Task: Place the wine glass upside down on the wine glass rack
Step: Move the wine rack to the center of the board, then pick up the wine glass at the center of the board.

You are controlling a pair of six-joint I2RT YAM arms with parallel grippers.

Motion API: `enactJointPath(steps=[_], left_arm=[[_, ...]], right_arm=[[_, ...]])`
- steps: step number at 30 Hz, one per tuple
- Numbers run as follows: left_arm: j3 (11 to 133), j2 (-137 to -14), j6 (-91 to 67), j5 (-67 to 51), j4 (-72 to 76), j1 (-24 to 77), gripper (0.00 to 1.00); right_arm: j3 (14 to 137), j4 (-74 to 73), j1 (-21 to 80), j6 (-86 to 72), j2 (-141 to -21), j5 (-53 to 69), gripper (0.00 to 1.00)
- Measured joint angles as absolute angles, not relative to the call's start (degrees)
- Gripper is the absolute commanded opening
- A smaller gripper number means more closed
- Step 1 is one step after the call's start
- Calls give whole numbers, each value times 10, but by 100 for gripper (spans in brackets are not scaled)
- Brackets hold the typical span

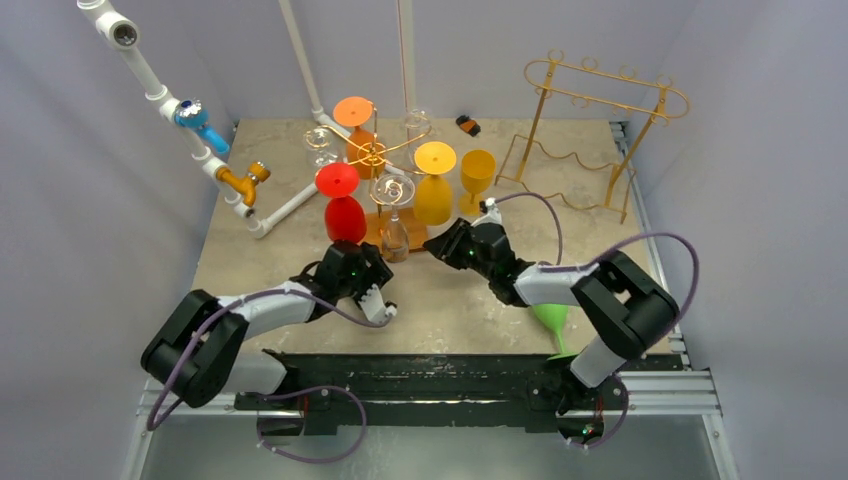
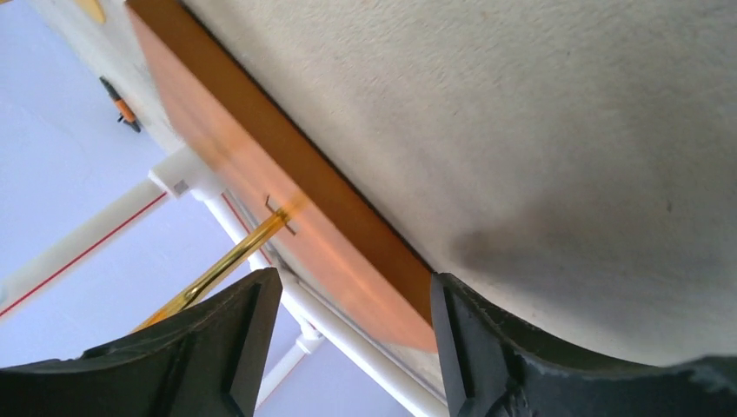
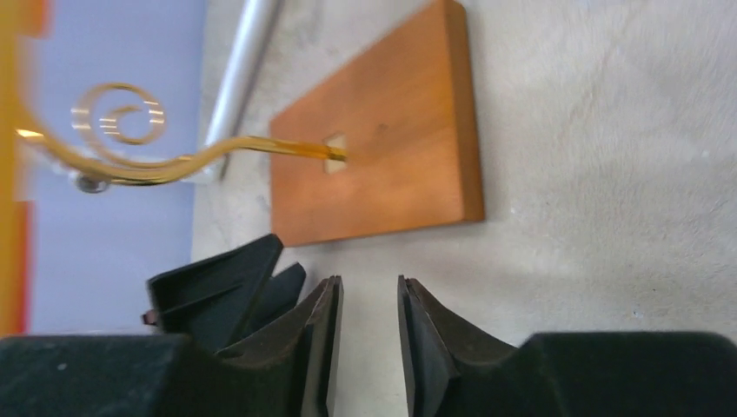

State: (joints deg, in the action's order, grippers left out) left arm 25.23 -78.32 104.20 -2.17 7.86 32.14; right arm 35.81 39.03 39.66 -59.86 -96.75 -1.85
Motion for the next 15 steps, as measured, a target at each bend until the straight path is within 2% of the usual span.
enactJointPath(steps=[12, 15], left_arm=[[206, -519, 1150, -107, -134, 320, 71], [199, -463, 1168, -132, -184, 320, 72]], right_arm=[[323, 114, 347, -530, -635, -69, 56], [333, 25, 310, -514, -579, -80, 73]])
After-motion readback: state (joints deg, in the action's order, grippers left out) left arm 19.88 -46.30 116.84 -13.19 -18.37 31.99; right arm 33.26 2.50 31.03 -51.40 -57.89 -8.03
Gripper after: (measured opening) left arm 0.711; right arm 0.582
